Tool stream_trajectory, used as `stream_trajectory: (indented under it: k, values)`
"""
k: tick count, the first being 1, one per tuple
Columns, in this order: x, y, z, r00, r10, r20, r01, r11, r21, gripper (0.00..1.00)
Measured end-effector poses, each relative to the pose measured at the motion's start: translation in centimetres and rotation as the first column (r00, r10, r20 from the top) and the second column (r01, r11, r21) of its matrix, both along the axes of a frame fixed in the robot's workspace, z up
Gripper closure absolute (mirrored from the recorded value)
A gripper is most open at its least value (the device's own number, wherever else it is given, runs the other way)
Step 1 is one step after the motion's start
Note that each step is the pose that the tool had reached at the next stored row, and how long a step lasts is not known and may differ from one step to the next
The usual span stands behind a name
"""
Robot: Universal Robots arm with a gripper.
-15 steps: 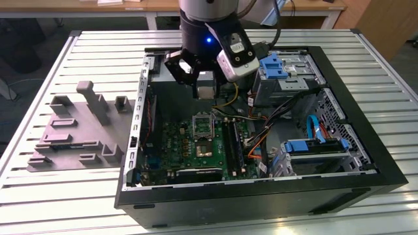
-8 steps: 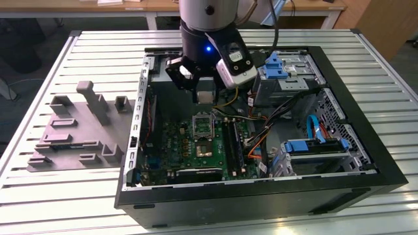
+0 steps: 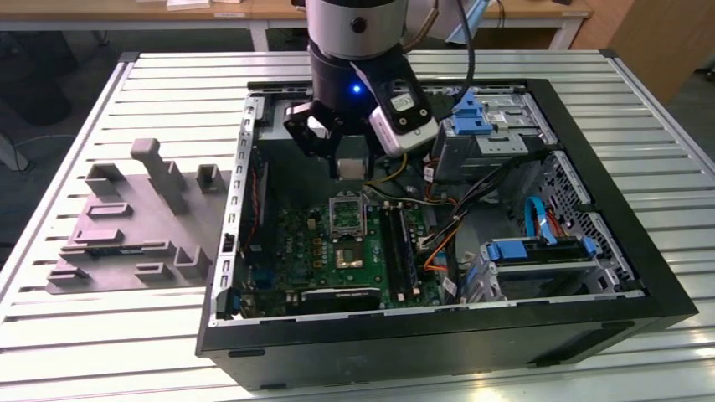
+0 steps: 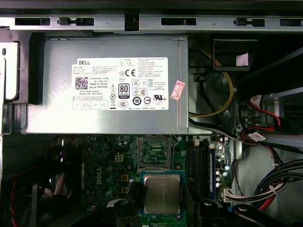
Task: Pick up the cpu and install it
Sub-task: 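Place the cpu into insertion slot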
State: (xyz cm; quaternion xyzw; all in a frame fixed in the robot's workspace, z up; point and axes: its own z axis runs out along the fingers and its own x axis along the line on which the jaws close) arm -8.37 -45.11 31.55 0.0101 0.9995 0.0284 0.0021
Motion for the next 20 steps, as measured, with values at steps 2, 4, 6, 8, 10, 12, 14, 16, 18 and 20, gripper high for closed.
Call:
stream_trajectory:
  k: [2, 4, 6, 8, 10, 12, 14, 16, 18, 20]
  values:
    - [0.0, 0.0, -0.1, 1.0, 0.0, 0.0, 0.0, 1.0, 0.0, 0.53]
    - [0.0, 0.0, -0.22, 1.0, 0.0, 0.0, 0.0, 1.0, 0.0, 0.53]
    - [0.0, 0.0, -0.34, 1.0, 0.0, 0.0, 0.0, 1.0, 0.0, 0.53]
    - [0.0, 0.0, -0.5, 1.0, 0.0, 0.0, 0.0, 1.0, 0.0001, 0.53]
    - [0.0, 0.0, -0.65, 1.0, 0.0, 0.0, 0.0, 1.0, 0.0, 0.53]
    - [0.0, 0.0, -0.69, 1.0, 0.0, -0.0002, 0.0, 1.0, -0.0008, 0.53]
    - [0.0, 0.0, -0.7, 1.0, 0.0, -0.0001, 0.0, 1.0, -0.0008, 0.53]
    - [0.0, 0.0, -0.7, 1.0, 0.0, -0.0001, 0.0, 1.0, -0.0007, 0.53]
    - [0.0, 0.0, -0.71, 1.0, 0.0, -0.0001, 0.0, 1.0, -0.0009, 0.53]
    - [0.0, 0.0, -0.78, 1.0, 0.0, 0.0001, 0.0, 1.0, -0.0009, 0.53]
